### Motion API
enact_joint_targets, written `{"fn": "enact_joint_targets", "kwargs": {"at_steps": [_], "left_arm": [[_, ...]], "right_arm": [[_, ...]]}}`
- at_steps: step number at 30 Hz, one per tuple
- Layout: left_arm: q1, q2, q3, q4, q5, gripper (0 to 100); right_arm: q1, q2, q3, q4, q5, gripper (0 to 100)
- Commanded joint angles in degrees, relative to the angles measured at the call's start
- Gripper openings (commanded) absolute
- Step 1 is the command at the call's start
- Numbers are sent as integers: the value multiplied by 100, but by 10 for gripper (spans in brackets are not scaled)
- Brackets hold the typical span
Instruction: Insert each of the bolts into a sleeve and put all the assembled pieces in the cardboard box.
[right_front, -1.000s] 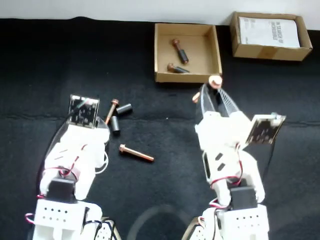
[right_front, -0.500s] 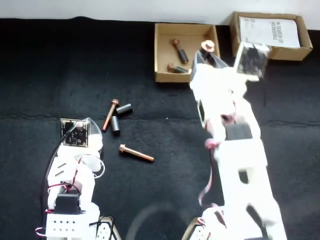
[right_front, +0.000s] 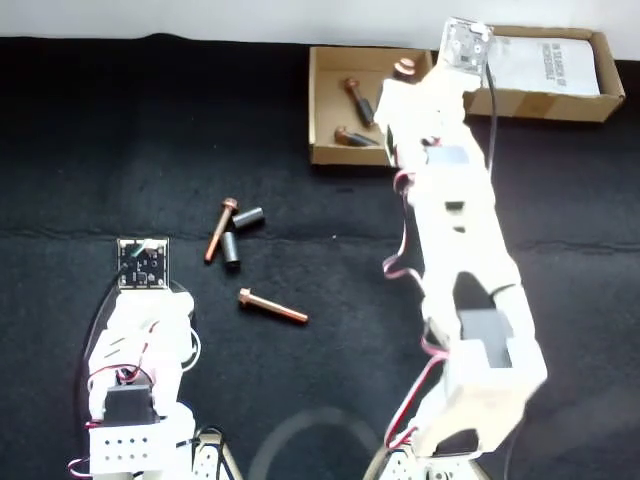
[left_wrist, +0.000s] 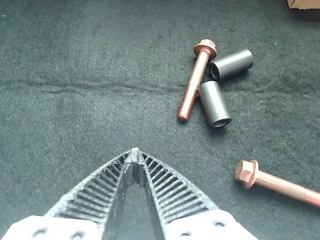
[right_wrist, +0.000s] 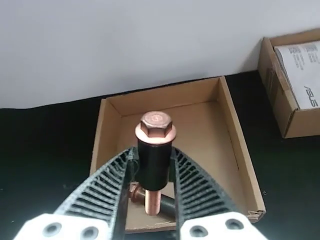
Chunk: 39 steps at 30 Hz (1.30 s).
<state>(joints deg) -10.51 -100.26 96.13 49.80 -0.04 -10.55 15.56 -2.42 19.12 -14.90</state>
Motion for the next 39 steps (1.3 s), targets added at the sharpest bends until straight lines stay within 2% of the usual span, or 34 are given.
{"fn": "enact_joint_targets", "kwargs": {"at_steps": [1, 6, 12, 16, 21, 24, 32, 35, 37, 39], "left_arm": [[-75, 31, 110, 9, -26, 9], [-84, 31, 110, 9, -26, 9], [-101, 31, 110, 9, -26, 9], [-110, 31, 110, 9, -26, 9], [-110, 31, 110, 9, -26, 9], [-136, 22, 110, 9, -26, 10], [-347, 4, 110, 0, -35, 10], [-356, 4, 110, 0, -35, 11], [-356, 4, 110, 0, -35, 15], [-365, 4, 110, 0, -35, 51]], "right_arm": [[84, 497, -884, 444, 35, 8], [127, 1393, -1771, 1385, 44, 9], [295, 2211, -3389, 1930, 114, 9], [259, 2879, -4576, 2316, 905, 9], [215, 3697, -5833, 2738, 1547, 9], [215, 4136, -6167, 2844, 1802, 9], [189, 4998, -6229, 2457, 1837, 10], [84, 5015, -6211, 2510, 2277, 88], [57, 4998, -6246, 2844, 2462, 163], [4, 4945, -6519, 3301, 2637, 195]]}}
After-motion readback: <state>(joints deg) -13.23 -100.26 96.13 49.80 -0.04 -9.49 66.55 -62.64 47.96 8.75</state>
